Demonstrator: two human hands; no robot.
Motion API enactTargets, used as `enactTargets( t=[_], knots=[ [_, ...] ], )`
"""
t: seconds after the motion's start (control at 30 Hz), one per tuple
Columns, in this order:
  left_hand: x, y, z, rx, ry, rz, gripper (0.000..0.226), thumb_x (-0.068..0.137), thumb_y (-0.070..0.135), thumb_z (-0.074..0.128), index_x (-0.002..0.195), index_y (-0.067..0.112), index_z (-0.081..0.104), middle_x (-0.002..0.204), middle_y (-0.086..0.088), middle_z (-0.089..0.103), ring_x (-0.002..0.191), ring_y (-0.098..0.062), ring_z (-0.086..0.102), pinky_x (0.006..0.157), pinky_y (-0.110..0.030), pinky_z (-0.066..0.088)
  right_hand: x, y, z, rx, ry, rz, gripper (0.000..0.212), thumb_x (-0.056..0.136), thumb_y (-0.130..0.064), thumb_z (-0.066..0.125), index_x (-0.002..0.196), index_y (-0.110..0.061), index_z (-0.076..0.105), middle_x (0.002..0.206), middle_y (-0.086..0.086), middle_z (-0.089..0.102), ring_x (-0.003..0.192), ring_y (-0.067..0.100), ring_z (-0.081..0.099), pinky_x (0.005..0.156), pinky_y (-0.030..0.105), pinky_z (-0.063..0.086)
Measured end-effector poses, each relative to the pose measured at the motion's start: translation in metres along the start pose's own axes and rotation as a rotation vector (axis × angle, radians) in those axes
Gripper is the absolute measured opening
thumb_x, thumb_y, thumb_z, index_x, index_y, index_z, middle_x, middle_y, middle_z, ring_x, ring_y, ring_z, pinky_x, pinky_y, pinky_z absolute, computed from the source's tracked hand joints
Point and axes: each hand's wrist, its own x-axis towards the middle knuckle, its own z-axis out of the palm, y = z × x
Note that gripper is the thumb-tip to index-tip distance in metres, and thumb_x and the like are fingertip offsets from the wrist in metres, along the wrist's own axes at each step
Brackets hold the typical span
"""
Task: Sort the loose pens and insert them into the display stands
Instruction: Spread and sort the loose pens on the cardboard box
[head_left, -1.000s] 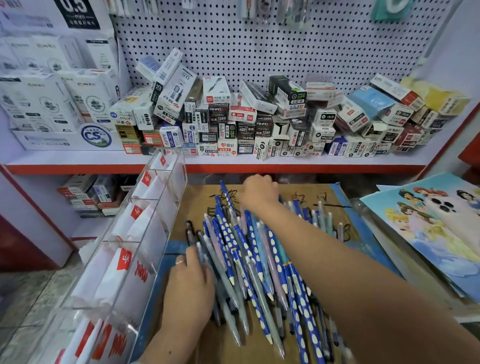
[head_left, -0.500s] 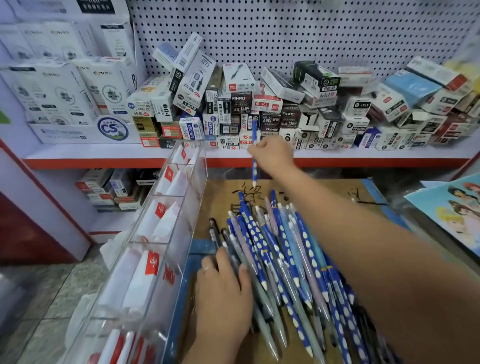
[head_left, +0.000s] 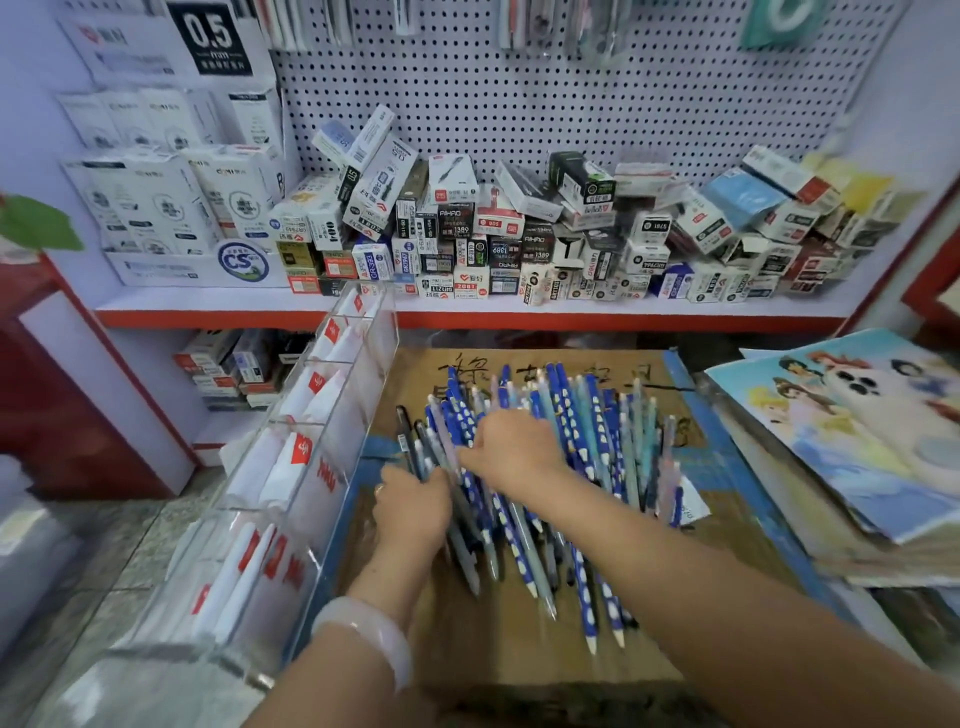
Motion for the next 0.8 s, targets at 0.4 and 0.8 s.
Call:
enactTargets(
  t=[0.4,0.8],
  knots=[
    [0.007,0.015,0.007,0.252,-0.029,-0.096,0.054,0.064,0.043,0.072,0.104,0.012,0.054,0.111,-0.011,0.058,0.102,-0.032,0.057,0.090,-0.042,0.049,-0.110,0.066,-0.081,0.603,0.312,0.124,0.025,0.095,-0.018,0.043,0.086,-0.024,0.066,0.083,-0.008,0.064,0.069,0.006,0.058,0.058,0.018,0.040],
    [0.010,0.020,-0.009,0.192,-0.081,-0.019,0.020,0.087,0.020,0.058,0.086,0.003,0.047,0.072,-0.007,0.048,0.067,-0.021,0.048,0.064,-0.029,0.037,-0.116,0.076,-0.088,0.706,0.279,0.154,0.027,0.095,-0.019,0.042,0.082,-0.030,0.063,0.095,0.002,0.069,0.093,0.031,0.063,0.088,0.043,0.050]
  ],
)
